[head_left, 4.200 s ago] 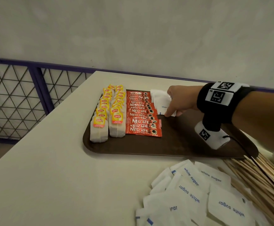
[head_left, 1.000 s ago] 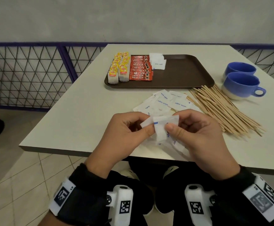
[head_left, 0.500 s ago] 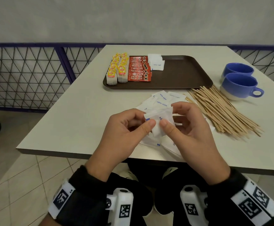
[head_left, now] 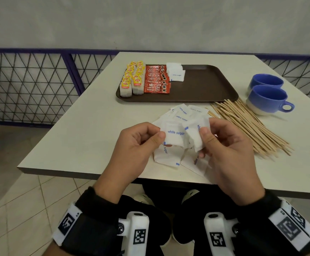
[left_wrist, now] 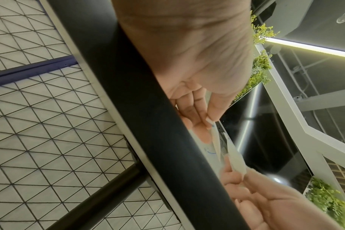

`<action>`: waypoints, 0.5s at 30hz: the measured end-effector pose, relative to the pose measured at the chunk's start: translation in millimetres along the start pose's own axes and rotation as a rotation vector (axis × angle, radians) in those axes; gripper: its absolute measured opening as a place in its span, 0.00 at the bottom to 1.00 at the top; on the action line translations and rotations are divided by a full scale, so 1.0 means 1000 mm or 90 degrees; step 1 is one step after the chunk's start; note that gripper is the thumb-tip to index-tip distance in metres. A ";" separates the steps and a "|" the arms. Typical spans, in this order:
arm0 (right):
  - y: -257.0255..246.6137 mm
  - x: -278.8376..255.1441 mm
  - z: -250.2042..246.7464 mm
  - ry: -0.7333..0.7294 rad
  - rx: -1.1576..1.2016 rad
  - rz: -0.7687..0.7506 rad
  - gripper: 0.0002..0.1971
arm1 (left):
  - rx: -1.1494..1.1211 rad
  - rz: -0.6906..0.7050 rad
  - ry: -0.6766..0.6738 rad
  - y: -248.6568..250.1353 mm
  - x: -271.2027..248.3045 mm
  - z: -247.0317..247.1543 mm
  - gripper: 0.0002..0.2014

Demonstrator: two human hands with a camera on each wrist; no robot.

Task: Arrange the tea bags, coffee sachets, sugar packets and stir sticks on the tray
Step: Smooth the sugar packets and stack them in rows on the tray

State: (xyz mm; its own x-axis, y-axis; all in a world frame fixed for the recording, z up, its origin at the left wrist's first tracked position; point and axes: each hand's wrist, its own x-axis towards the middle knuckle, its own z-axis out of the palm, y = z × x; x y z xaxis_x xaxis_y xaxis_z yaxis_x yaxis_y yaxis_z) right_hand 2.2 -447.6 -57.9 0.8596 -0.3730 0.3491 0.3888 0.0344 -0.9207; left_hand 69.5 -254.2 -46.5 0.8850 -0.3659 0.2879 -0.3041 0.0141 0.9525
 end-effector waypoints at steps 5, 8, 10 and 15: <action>-0.004 -0.007 0.005 -0.088 -0.160 -0.101 0.09 | -0.010 -0.005 -0.027 0.000 0.000 0.000 0.08; 0.001 -0.007 0.008 -0.101 -0.229 -0.115 0.09 | 0.007 0.015 -0.066 0.004 -0.002 0.001 0.11; 0.003 -0.008 0.009 -0.093 -0.262 -0.130 0.09 | 0.031 0.002 -0.085 0.006 -0.005 0.003 0.14; 0.003 -0.008 0.010 -0.056 -0.245 -0.114 0.08 | 0.063 -0.039 -0.058 0.004 -0.005 0.007 0.06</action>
State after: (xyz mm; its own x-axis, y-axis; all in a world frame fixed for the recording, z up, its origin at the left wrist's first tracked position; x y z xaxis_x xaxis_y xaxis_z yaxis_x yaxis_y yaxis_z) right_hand -0.6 -435.5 -61.5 0.8213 -0.2603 0.5077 0.3972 -0.3778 -0.8363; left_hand 61.2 -258.9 -45.4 0.8683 -0.4467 0.2157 -0.2881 -0.1002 0.9523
